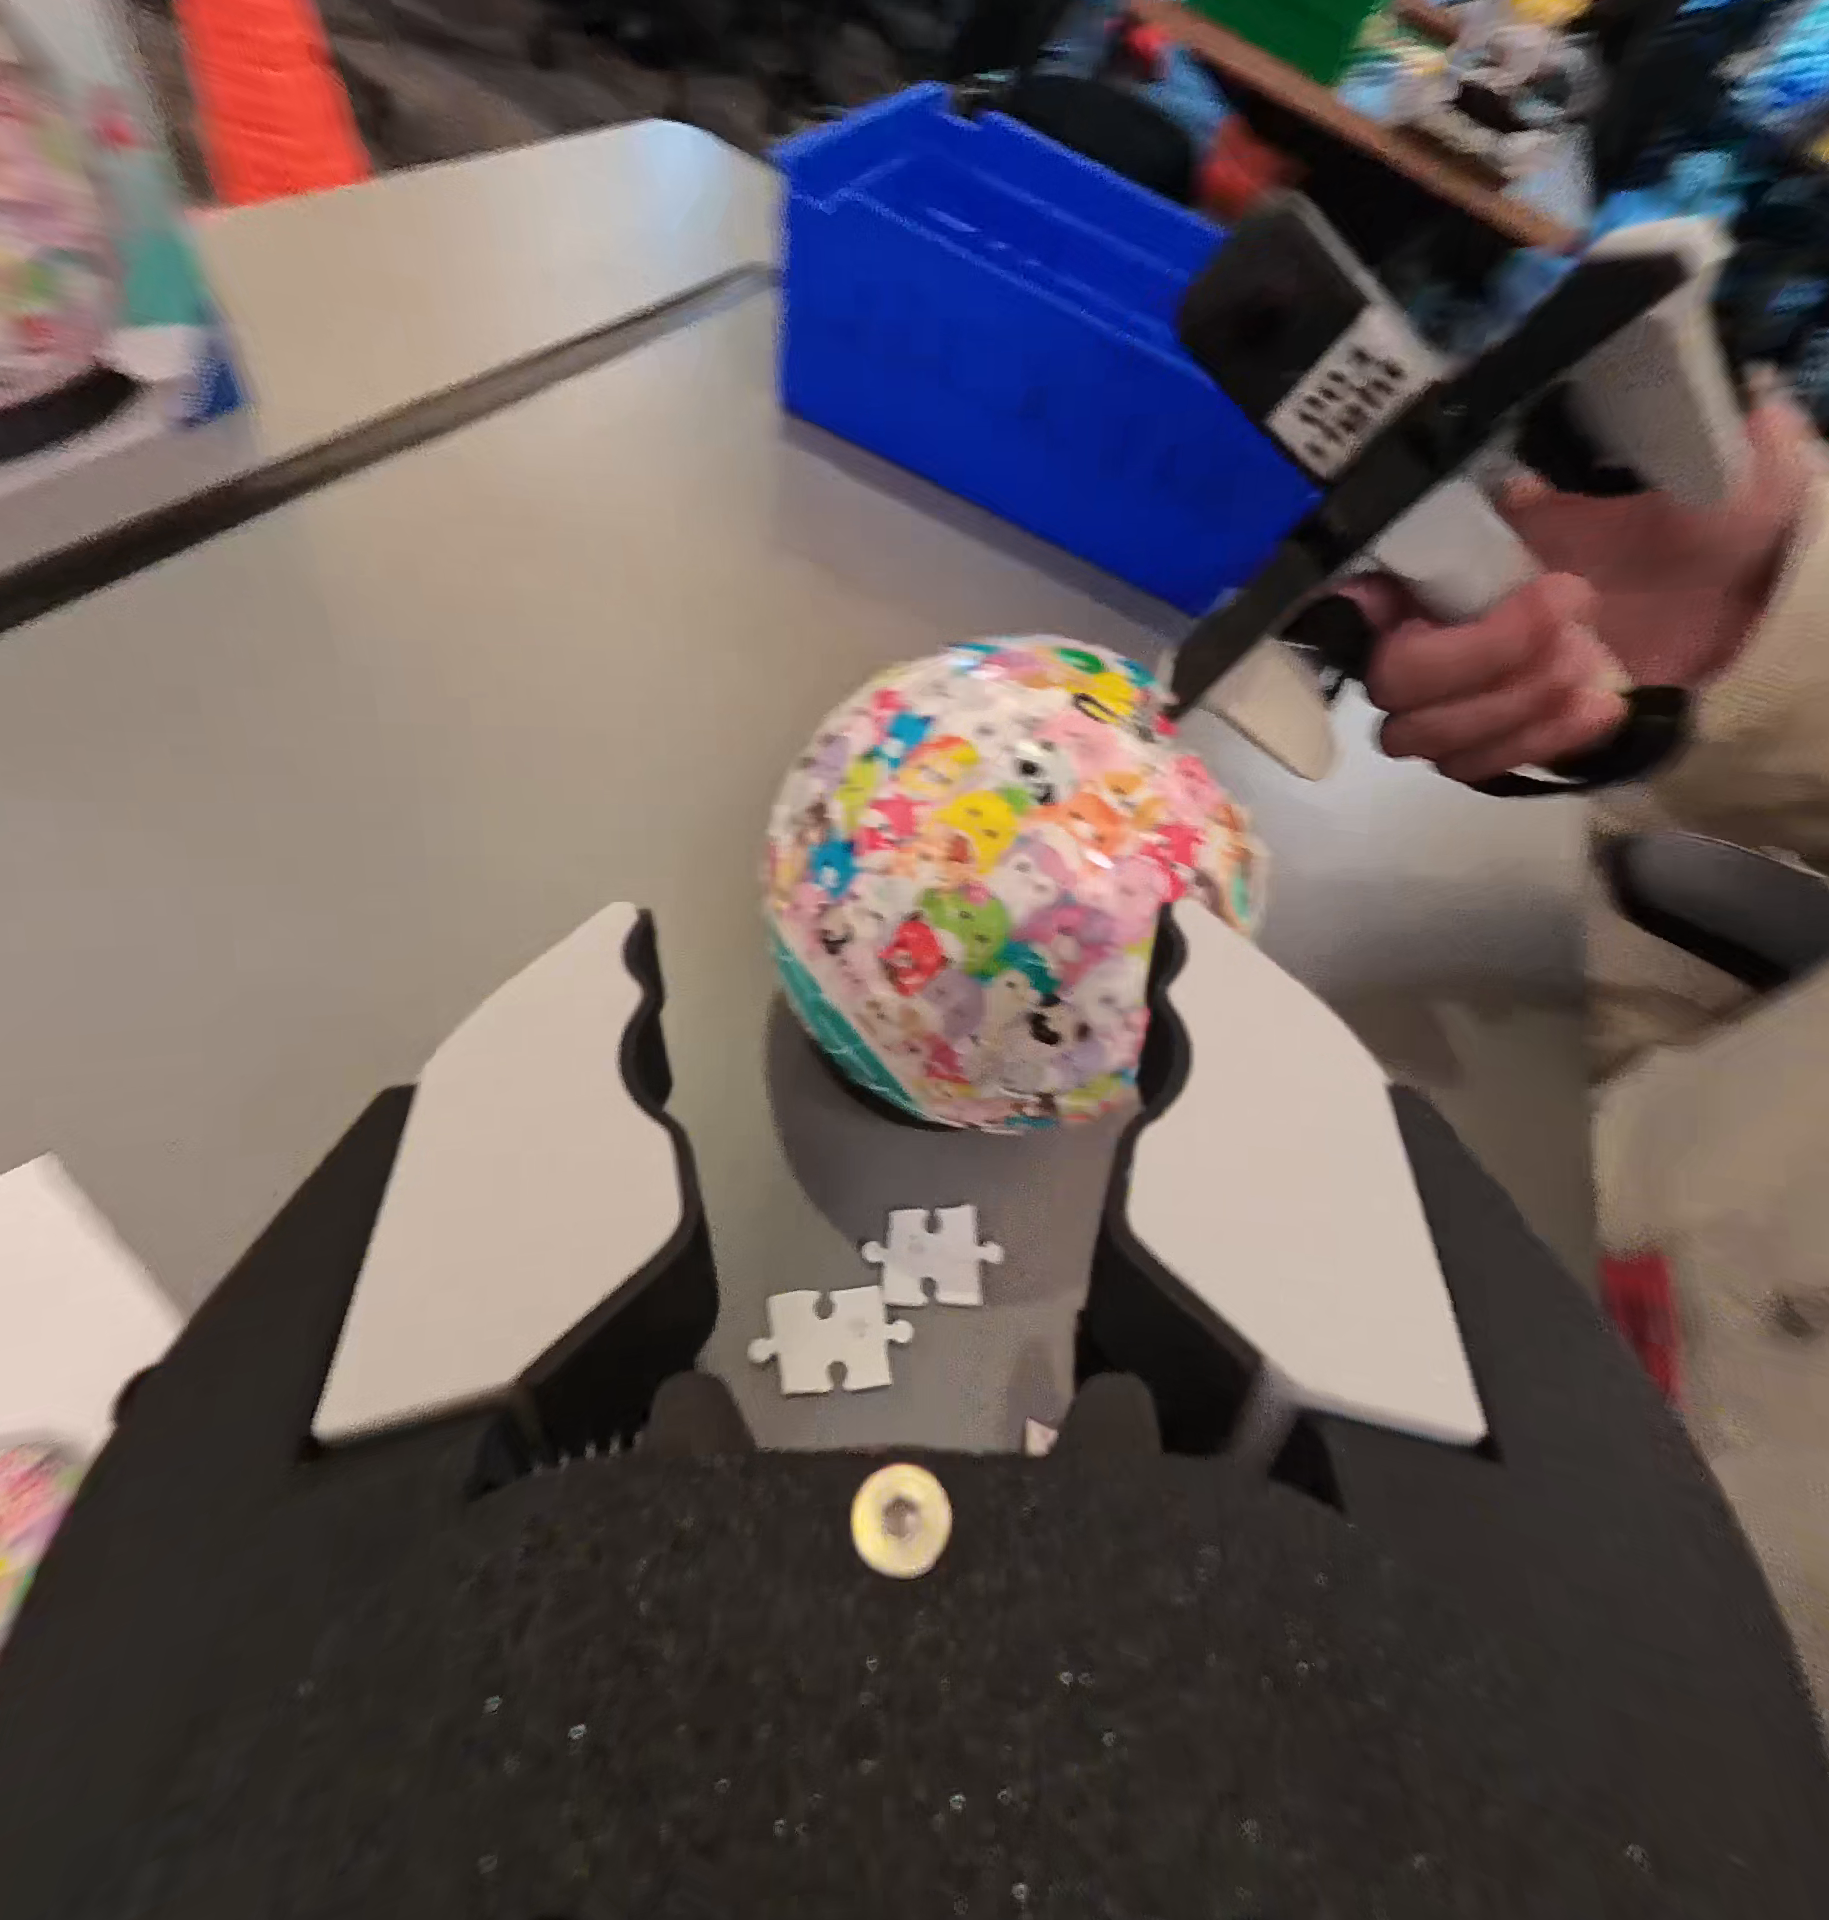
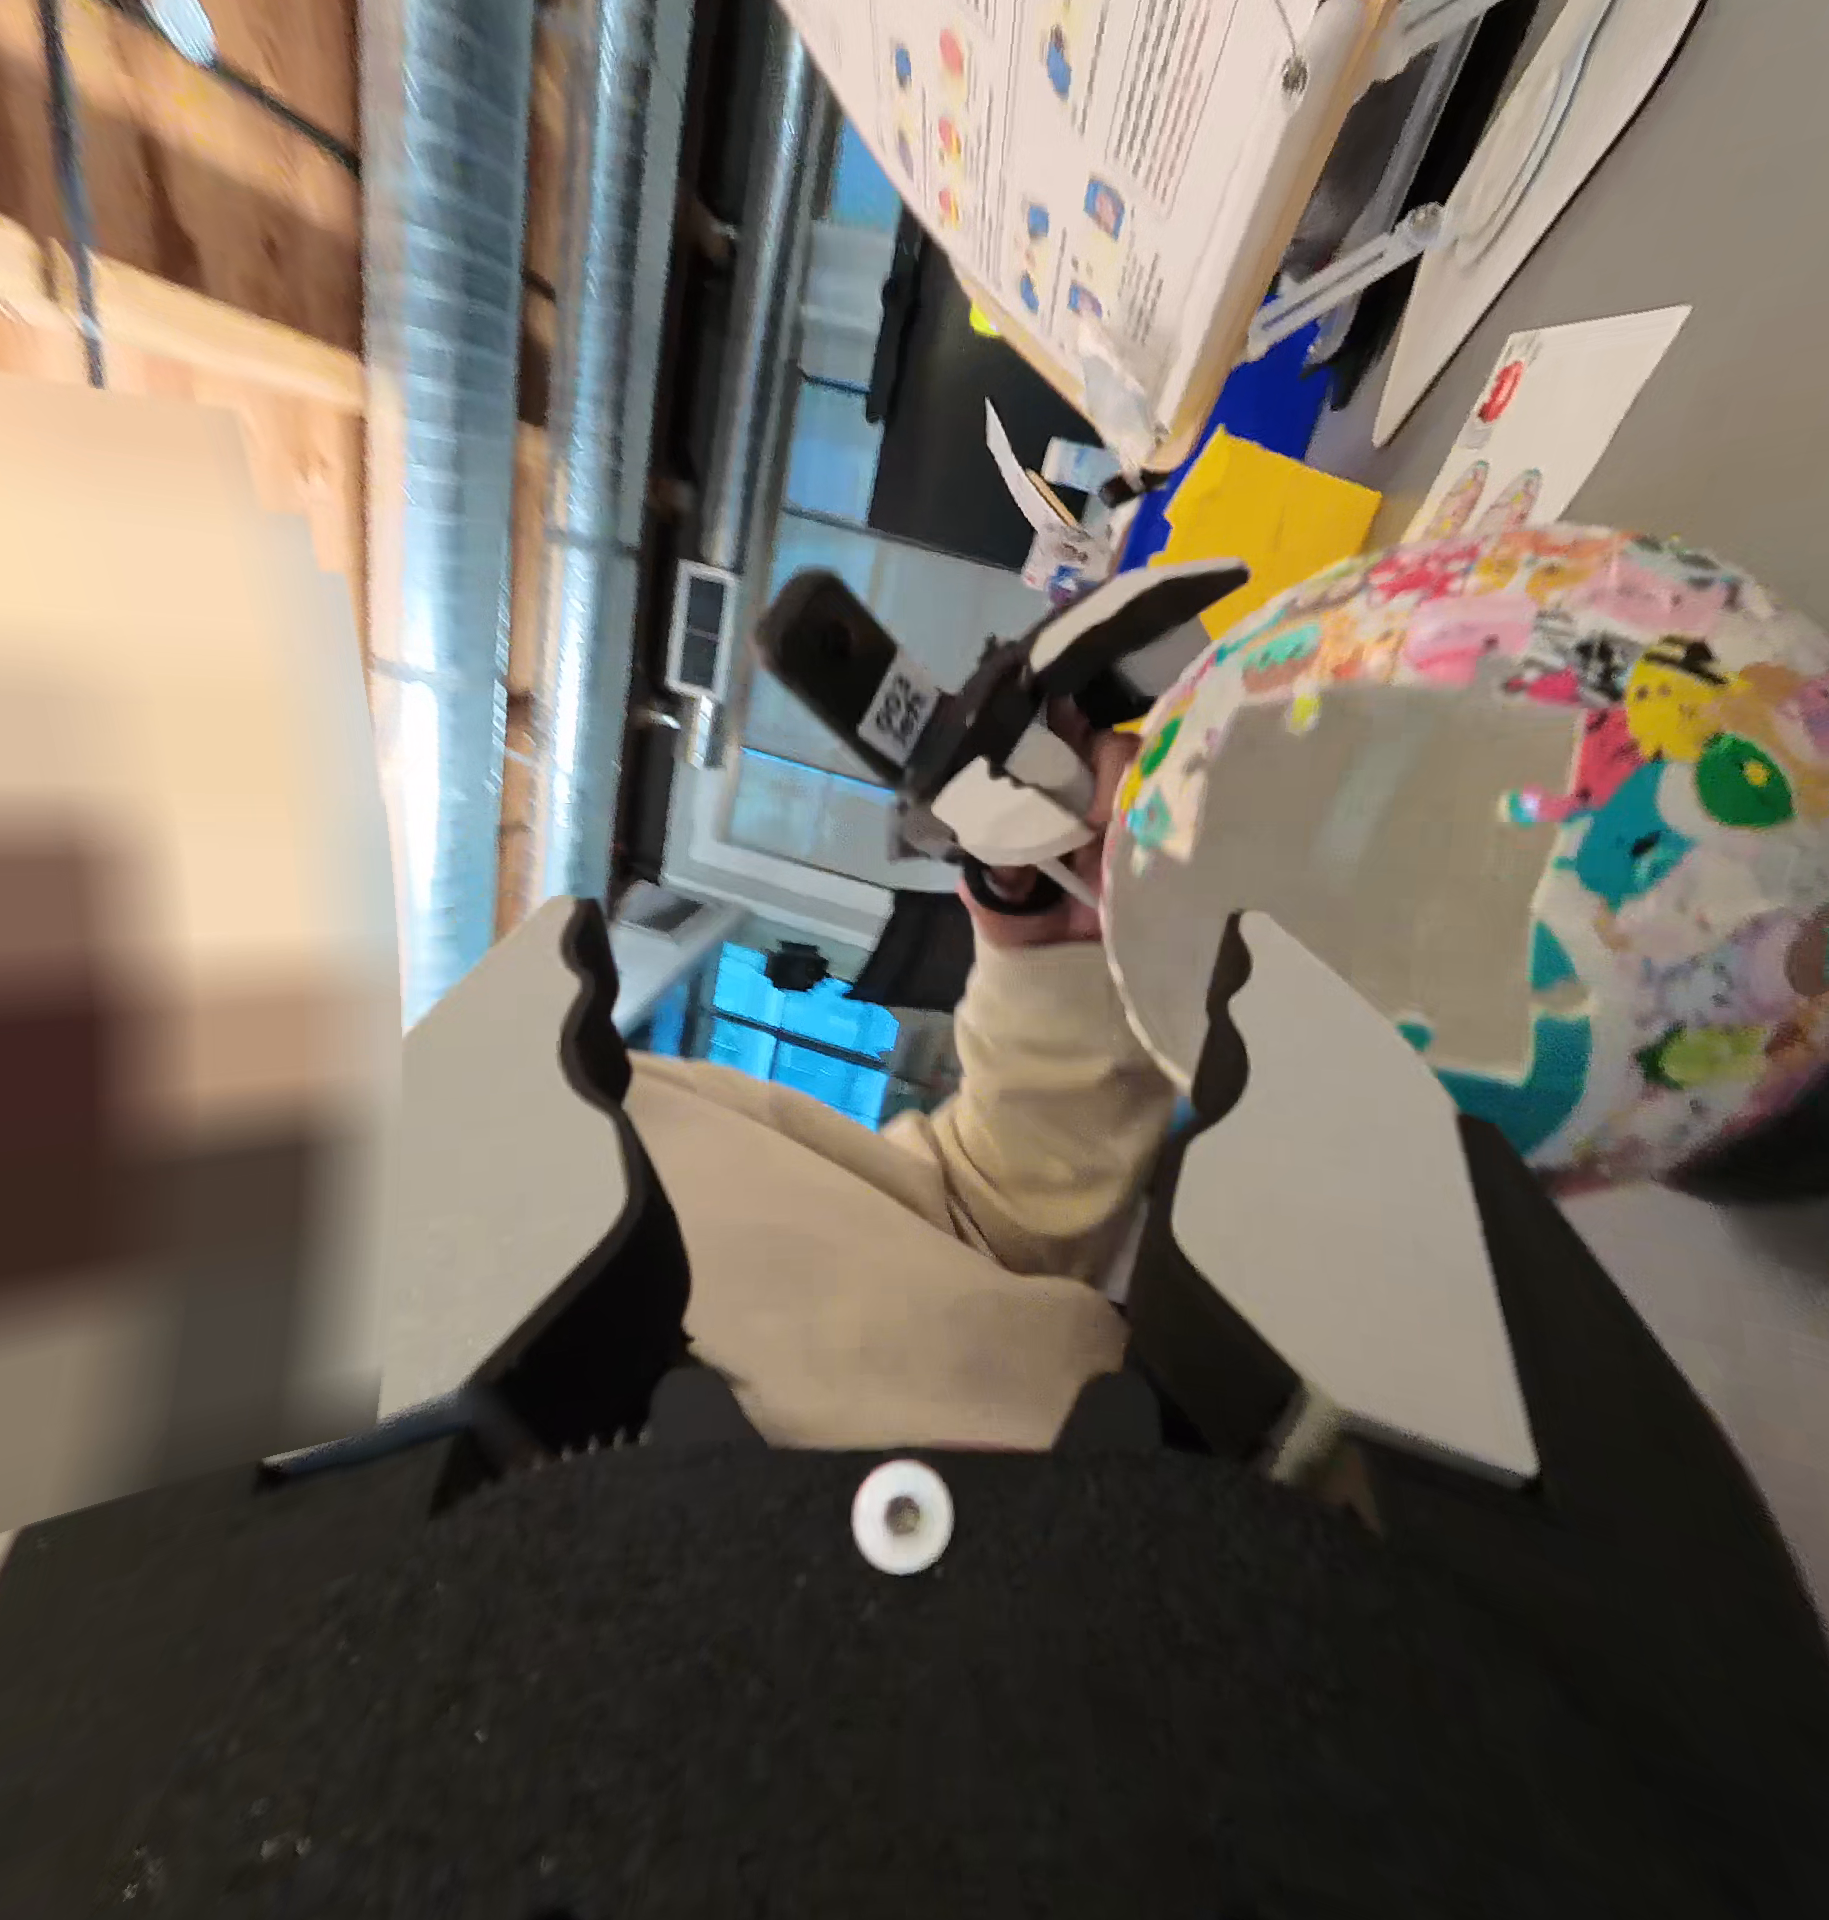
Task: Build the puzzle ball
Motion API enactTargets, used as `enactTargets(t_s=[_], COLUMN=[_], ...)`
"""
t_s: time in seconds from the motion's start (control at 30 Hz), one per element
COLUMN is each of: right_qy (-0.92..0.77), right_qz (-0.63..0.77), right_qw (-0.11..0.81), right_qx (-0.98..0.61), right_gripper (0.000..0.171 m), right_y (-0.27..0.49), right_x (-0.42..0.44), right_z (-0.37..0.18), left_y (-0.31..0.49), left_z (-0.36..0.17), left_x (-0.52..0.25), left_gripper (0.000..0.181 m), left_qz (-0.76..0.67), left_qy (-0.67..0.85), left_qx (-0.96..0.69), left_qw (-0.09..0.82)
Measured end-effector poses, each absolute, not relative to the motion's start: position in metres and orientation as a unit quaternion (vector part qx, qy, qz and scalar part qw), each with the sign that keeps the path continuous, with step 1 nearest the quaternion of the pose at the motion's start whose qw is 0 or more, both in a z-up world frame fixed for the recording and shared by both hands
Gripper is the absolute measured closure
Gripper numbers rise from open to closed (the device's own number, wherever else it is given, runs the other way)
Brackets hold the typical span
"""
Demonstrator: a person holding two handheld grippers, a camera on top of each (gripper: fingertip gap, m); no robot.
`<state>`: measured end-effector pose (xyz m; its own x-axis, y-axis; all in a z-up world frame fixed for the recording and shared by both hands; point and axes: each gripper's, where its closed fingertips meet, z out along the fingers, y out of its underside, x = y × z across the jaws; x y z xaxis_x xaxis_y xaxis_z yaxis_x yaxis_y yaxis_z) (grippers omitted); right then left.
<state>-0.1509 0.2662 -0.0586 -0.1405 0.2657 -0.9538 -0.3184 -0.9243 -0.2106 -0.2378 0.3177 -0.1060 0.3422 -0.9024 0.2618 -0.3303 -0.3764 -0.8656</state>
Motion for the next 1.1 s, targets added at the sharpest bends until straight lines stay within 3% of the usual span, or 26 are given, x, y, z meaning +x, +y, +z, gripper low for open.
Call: enactTargets(t_s=[0.2,0.33,0.5,0.7,0.8,1.1], right_qy=[-0.1,-0.203,-0.309,-0.312,-0.33,-0.493], right_qz=[0.613,0.443,0.264,0.281,0.288,0.262], right_qw=[0.241,0.29,0.331,0.343,0.331,0.267], right_qx=[-0.745,-0.824,-0.851,-0.84,-0.836,-0.786], right_gripper=[0.06,0.07,0.069,0.07,0.069,0.067], right_y=[0.231,0.229,0.247,0.26,0.263,0.276], right_x=[-0.145,-0.147,-0.155,-0.166,-0.163,-0.15], right_z=[-0.121,-0.173,-0.196,-0.193,-0.19,-0.179], left_y=[0.302,0.304,0.298,0.288,0.284,0.268], left_z=[-0.126,-0.144,-0.154,-0.152,-0.155,-0.165], left_x=[-0.229,-0.222,-0.216,-0.212,-0.212,-0.216], left_gripper=[0.066,0.063,0.065,0.072,0.067,0.066], left_qz=[-0.435,-0.389,-0.374,-0.388,-0.382,-0.394], left_qy=[0.498,0.548,0.575,0.562,0.553,0.5], left_qx=[-0.693,-0.693,-0.688,-0.689,-0.698,-0.725], left_qw=[0.288,0.261,0.235,0.243,0.248,0.262])
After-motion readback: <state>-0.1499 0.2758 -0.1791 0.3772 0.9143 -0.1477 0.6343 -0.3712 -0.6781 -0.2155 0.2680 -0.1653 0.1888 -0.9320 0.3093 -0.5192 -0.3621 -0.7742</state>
